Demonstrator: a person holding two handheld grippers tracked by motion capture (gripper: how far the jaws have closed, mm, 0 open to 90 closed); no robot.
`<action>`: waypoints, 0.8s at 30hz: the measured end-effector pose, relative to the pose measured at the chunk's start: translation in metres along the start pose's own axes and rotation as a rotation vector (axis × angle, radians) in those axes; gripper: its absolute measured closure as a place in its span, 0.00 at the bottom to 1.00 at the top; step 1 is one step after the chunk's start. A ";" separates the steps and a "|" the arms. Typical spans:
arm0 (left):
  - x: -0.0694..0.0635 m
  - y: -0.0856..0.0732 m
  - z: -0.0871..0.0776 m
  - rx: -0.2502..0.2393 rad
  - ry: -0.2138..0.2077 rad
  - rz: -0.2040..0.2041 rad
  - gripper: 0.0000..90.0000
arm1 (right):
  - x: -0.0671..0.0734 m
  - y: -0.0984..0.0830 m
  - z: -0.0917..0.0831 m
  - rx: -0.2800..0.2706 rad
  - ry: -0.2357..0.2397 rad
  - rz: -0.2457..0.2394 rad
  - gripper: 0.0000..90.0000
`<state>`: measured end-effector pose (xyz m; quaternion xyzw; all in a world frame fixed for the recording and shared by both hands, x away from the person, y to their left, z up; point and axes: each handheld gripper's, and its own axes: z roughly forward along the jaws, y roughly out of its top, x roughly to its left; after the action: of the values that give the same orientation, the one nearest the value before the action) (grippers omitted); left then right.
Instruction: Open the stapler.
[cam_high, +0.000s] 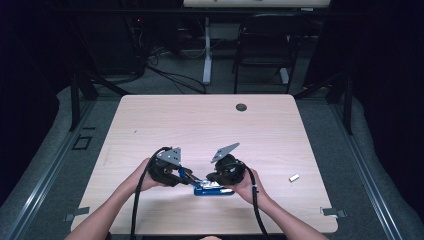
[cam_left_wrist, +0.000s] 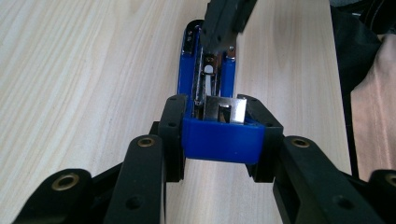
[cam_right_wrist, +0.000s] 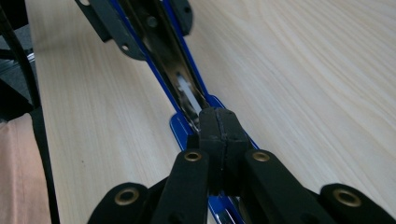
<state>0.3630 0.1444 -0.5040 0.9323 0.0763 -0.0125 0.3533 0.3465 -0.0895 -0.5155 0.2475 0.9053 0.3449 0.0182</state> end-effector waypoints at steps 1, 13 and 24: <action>0.000 0.000 0.000 0.000 0.001 0.000 0.73 | 0.002 0.002 0.003 -0.008 0.005 -0.007 1.00; 0.000 0.000 0.000 0.002 0.001 0.008 0.72 | 0.013 0.015 0.023 0.010 0.024 -0.052 1.00; -0.002 0.004 -0.004 -0.041 0.014 -0.010 0.66 | 0.012 0.015 0.023 0.014 0.034 -0.053 1.00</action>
<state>0.3618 0.1435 -0.4979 0.9247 0.0835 -0.0059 0.3714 0.3470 -0.0601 -0.5218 0.2177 0.9141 0.3420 0.0102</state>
